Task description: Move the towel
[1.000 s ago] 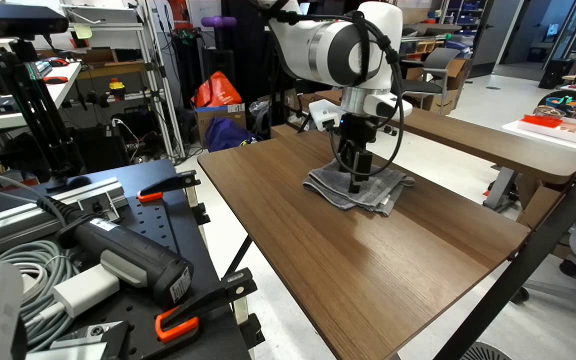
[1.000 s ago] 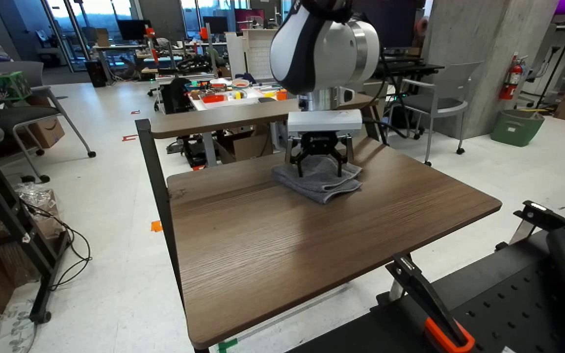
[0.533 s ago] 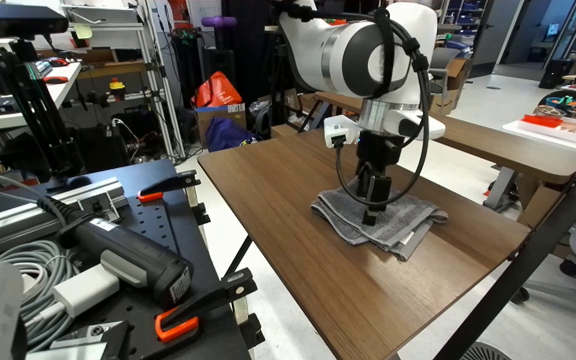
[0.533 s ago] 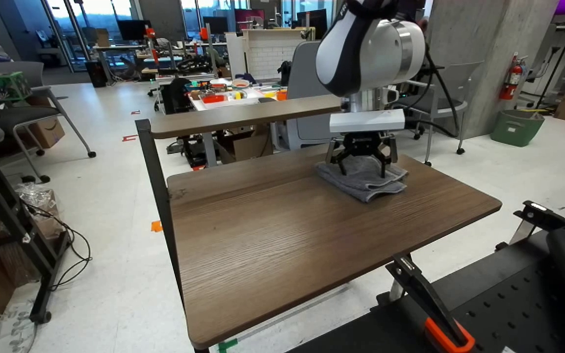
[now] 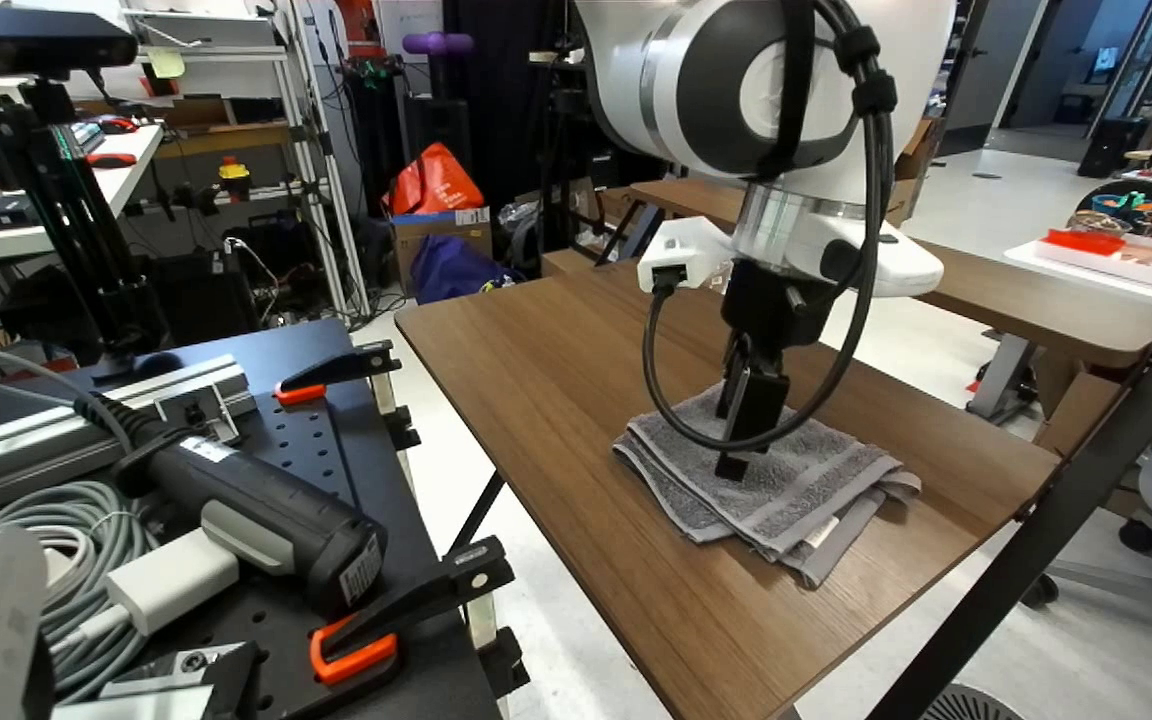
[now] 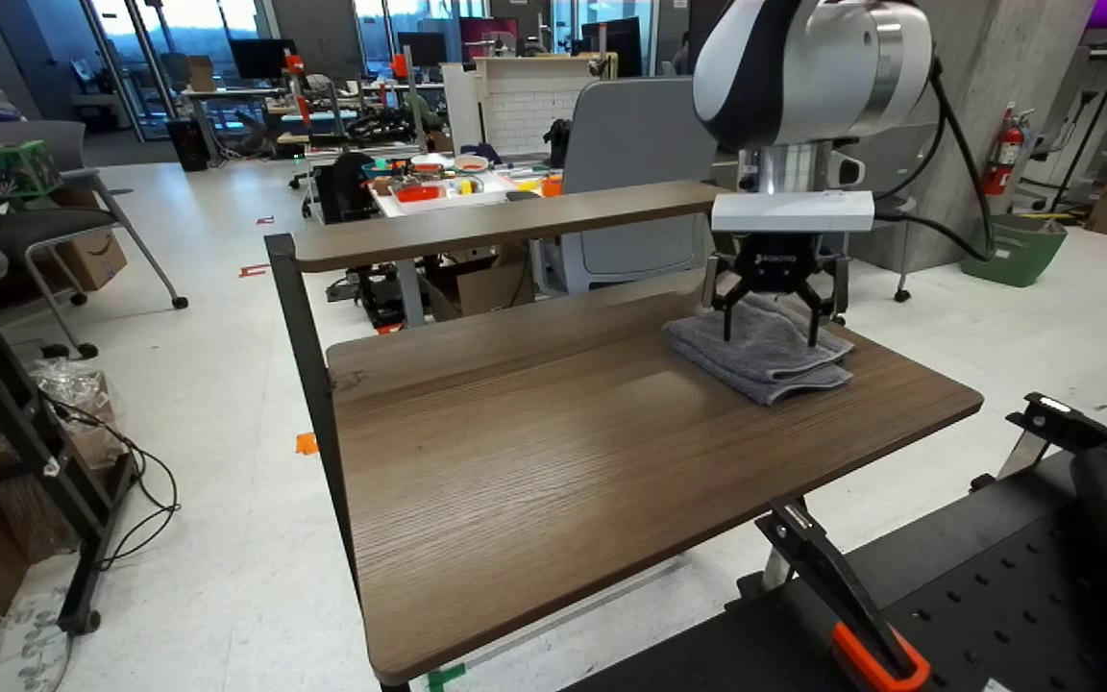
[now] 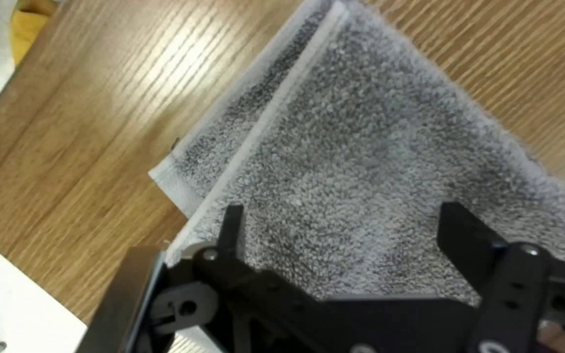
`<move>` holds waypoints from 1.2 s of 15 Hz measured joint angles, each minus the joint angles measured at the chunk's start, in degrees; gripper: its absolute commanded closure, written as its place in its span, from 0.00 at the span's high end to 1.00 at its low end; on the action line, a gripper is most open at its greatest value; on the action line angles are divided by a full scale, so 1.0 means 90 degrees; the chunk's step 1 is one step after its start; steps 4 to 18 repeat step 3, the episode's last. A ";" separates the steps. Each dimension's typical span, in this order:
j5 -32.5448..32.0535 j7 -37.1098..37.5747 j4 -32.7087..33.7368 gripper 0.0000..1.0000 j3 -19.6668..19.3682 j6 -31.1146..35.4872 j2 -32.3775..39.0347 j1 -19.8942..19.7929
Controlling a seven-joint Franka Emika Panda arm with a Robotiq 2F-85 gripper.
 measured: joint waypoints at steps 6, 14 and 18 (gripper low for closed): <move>0.0079 -0.0250 -0.0861 1.00 0.0056 0.0152 -0.0875 0.0017; 0.0079 -0.0250 -0.0861 1.00 0.0056 0.0152 -0.0875 0.0017; 0.0079 -0.0250 -0.0861 1.00 0.0056 0.0152 -0.0875 0.0017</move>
